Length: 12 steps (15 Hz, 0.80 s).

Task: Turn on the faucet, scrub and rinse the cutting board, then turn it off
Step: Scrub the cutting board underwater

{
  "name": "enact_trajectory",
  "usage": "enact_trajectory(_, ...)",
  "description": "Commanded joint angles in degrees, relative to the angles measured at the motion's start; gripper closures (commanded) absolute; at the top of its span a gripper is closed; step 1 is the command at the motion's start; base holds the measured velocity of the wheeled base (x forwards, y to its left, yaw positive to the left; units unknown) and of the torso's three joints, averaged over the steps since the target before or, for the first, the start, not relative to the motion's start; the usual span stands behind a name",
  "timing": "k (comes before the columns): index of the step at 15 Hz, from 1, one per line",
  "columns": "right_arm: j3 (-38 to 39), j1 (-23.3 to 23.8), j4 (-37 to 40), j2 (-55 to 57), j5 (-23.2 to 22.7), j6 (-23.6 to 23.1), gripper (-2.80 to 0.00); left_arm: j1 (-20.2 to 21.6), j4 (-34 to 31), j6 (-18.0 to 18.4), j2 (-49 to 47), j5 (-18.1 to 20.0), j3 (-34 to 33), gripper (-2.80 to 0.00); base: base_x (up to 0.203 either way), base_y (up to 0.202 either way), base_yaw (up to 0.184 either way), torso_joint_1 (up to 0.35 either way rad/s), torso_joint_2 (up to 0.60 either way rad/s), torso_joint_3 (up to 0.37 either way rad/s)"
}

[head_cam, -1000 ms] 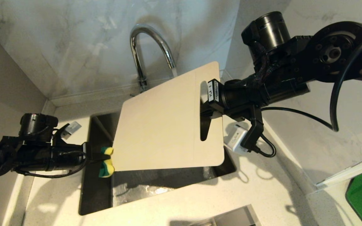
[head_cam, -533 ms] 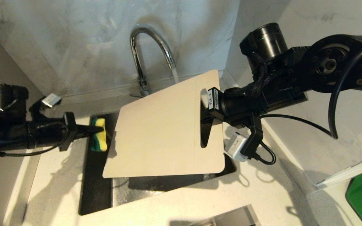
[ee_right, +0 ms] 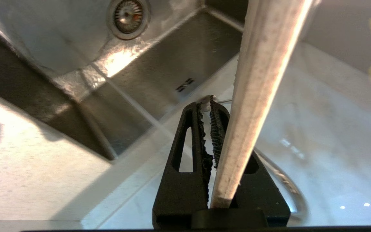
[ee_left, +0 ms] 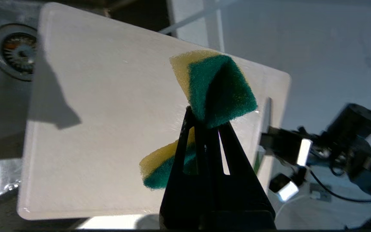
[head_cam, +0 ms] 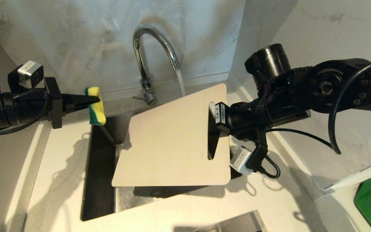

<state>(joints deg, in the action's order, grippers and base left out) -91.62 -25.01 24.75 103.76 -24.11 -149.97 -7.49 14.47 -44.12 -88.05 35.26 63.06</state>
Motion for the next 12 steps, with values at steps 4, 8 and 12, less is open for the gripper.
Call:
enact_trajectory(4, -2.1, 0.5, -0.1, 6.1, -0.1, -0.9, 0.0, -0.2, 0.2, -0.3, 0.8, 0.2, -0.2, 0.0, 0.0, 0.0, 0.0, 0.0, 0.0, 0.0)
enact_trajectory(8, -8.4, 2.2, 0.0, 10.5, -0.2, -0.9, 0.0, -0.5, 0.2, -0.3, 0.6, 0.3, 1.1, 0.0, 0.0, 0.0, 0.0, 0.0, 0.0, 0.0)
enact_trajectory(12, -10.3, 4.5, 0.0, 13.2, -0.3, -1.2, 0.0, -1.0, 0.2, -0.4, 0.7, 2.1, 0.7, 0.0, 0.0, 0.0, 0.0, 0.0, 0.0, 0.0)
